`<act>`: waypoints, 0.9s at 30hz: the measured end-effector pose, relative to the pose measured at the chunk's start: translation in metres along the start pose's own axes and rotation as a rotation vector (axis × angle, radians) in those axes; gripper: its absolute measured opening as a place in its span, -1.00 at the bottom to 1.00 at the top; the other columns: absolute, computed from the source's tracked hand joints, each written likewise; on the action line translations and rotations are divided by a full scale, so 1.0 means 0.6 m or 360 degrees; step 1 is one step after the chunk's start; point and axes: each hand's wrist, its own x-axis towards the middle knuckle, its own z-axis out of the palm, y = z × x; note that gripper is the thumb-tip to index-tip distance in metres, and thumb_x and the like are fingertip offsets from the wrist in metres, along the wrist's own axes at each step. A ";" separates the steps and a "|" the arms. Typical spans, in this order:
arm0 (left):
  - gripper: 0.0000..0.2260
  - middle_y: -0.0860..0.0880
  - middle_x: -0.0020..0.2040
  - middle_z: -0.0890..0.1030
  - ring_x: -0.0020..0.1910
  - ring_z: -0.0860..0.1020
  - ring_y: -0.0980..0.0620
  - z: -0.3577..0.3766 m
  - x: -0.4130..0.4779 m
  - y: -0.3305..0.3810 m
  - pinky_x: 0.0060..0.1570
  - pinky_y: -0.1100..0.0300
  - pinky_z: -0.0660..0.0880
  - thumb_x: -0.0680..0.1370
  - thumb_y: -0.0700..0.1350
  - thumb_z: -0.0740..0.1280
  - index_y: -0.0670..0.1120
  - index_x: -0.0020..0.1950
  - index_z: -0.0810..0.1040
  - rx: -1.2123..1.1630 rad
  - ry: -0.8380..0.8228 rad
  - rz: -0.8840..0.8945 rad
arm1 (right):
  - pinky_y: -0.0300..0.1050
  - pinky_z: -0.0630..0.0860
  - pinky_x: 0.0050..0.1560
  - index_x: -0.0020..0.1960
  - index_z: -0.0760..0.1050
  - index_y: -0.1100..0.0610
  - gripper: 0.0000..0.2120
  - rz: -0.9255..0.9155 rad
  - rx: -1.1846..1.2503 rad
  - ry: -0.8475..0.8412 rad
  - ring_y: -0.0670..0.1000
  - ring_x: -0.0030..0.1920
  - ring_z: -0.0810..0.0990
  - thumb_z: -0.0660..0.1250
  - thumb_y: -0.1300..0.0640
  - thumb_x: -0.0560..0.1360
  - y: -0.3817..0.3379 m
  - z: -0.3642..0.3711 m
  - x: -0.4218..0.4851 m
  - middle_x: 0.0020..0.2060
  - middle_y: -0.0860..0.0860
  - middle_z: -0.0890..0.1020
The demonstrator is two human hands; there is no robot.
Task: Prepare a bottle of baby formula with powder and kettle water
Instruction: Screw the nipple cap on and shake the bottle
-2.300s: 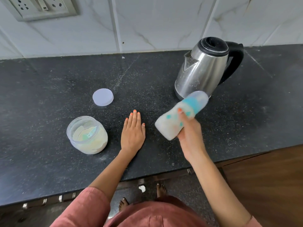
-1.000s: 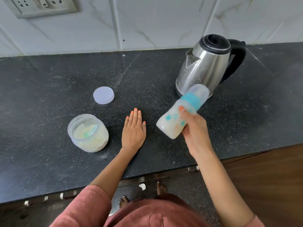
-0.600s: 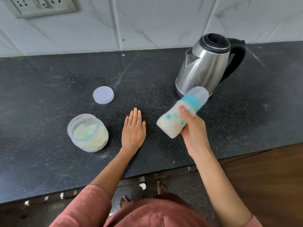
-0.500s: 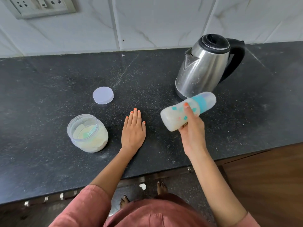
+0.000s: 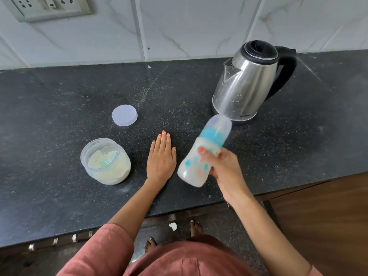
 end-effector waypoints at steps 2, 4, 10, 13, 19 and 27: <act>-0.54 -0.13 0.53 0.01 0.52 -0.01 -0.05 0.000 0.000 0.001 0.46 0.10 -0.12 0.65 -0.05 -0.04 -0.19 0.50 -0.01 -0.0006 0.0003 0.0001 | -0.02 0.55 0.01 -0.15 0.56 0.09 -0.85 0.0013 -0.0021 -0.0044 -0.04 -0.16 0.62 0.43 0.15 0.28 0.001 -0.004 -0.003 -0.24 -0.02 0.66; -0.54 -0.13 0.53 0.03 0.51 0.00 -0.05 -0.002 0.000 0.001 0.46 0.09 -0.11 0.65 -0.05 -0.04 -0.20 0.50 0.01 -0.0015 0.0024 0.0014 | -0.08 0.57 -0.02 -0.09 0.55 0.09 -0.88 -0.0012 0.0378 0.0093 -0.10 -0.15 0.63 0.38 0.16 0.37 -0.010 -0.011 0.012 -0.19 -0.04 0.66; -0.55 -0.15 0.52 0.06 0.51 0.03 -0.07 0.001 0.000 0.000 0.46 0.08 -0.08 0.65 -0.03 -0.07 -0.21 0.49 0.04 -0.0014 0.0029 0.0025 | -0.11 0.57 -0.02 -0.06 0.52 0.05 -0.90 -0.0102 0.0308 0.0132 -0.11 -0.12 0.63 0.33 0.20 0.44 -0.014 -0.008 0.016 -0.14 -0.05 0.64; -0.53 -0.16 0.51 0.09 0.50 0.06 -0.09 0.001 0.000 0.000 0.45 0.06 -0.05 0.63 -0.01 -0.10 -0.22 0.49 0.07 0.0001 0.0034 0.0008 | -0.12 0.56 -0.07 -0.13 0.55 0.10 -0.85 -0.0029 0.0007 -0.0078 -0.06 -0.17 0.62 0.40 0.19 0.30 -0.009 -0.008 0.000 -0.24 -0.03 0.65; -0.55 -0.13 0.53 0.03 0.51 0.00 -0.05 -0.001 -0.001 0.001 0.46 0.10 -0.11 0.65 -0.03 -0.08 -0.19 0.50 0.01 -0.0019 0.0036 0.0010 | -0.17 0.60 -0.08 0.10 0.48 0.10 -0.82 -0.0072 0.0730 0.0249 -0.11 -0.08 0.62 0.26 0.13 0.51 -0.022 -0.017 0.030 -0.08 -0.03 0.63; -0.55 -0.13 0.53 0.02 0.51 -0.01 -0.05 0.000 -0.001 0.001 0.46 0.10 -0.12 0.65 -0.05 -0.06 -0.20 0.50 0.00 -0.0009 0.0028 0.0004 | -0.06 0.56 0.02 -0.04 0.54 0.11 -0.85 -0.0039 0.0390 0.0067 -0.05 -0.09 0.61 0.35 0.17 0.38 -0.023 -0.013 0.018 -0.13 0.00 0.64</act>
